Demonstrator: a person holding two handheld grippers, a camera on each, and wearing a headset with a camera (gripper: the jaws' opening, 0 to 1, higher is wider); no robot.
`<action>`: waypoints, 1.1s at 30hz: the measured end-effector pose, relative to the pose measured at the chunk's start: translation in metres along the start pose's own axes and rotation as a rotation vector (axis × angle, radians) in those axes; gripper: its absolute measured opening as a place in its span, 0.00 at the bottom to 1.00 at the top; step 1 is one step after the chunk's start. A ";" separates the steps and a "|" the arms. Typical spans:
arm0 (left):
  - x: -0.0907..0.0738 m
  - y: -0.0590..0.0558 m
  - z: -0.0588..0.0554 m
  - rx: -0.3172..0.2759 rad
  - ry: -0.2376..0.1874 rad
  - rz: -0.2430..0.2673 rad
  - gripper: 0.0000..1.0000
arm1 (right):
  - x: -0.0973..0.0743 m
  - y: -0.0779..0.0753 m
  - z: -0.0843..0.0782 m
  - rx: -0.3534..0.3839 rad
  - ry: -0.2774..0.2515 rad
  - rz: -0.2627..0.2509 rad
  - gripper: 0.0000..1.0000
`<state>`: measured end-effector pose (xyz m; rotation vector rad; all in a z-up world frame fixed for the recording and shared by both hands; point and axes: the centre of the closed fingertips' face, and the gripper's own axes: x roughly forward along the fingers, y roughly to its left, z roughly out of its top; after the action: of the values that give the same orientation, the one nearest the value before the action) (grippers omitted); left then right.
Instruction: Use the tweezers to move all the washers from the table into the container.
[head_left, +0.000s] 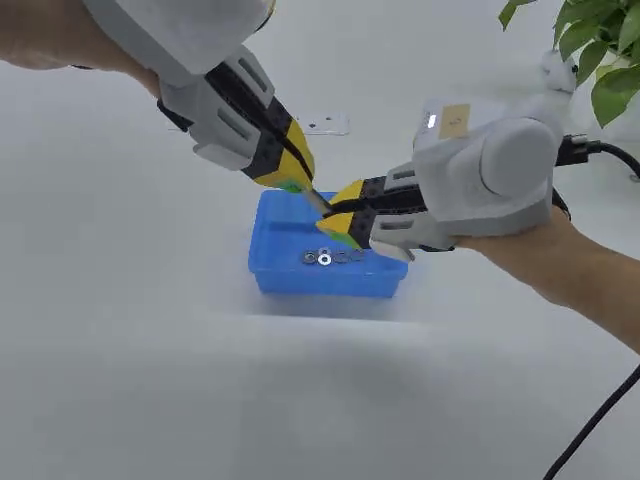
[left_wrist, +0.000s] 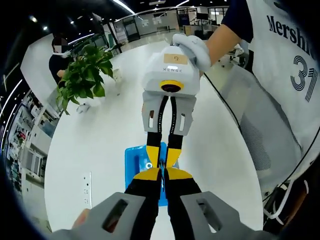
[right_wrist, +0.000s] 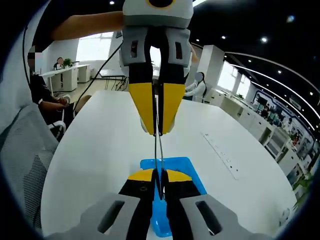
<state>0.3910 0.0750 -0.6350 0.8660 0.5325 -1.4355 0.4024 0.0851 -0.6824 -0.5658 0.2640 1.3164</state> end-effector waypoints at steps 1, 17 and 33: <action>-0.001 -0.004 0.001 0.002 -0.007 0.008 0.06 | -0.002 0.003 0.001 -0.013 0.006 0.002 0.08; 0.007 -0.067 -0.008 -0.041 -0.009 0.057 0.06 | -0.021 0.061 -0.001 -0.087 0.111 0.080 0.07; 0.042 -0.083 -0.044 -0.154 -0.009 0.033 0.07 | -0.010 0.082 -0.028 -0.102 0.176 0.159 0.07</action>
<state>0.3216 0.0893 -0.7102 0.7422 0.6113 -1.3488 0.3247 0.0735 -0.7207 -0.7611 0.3943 1.4410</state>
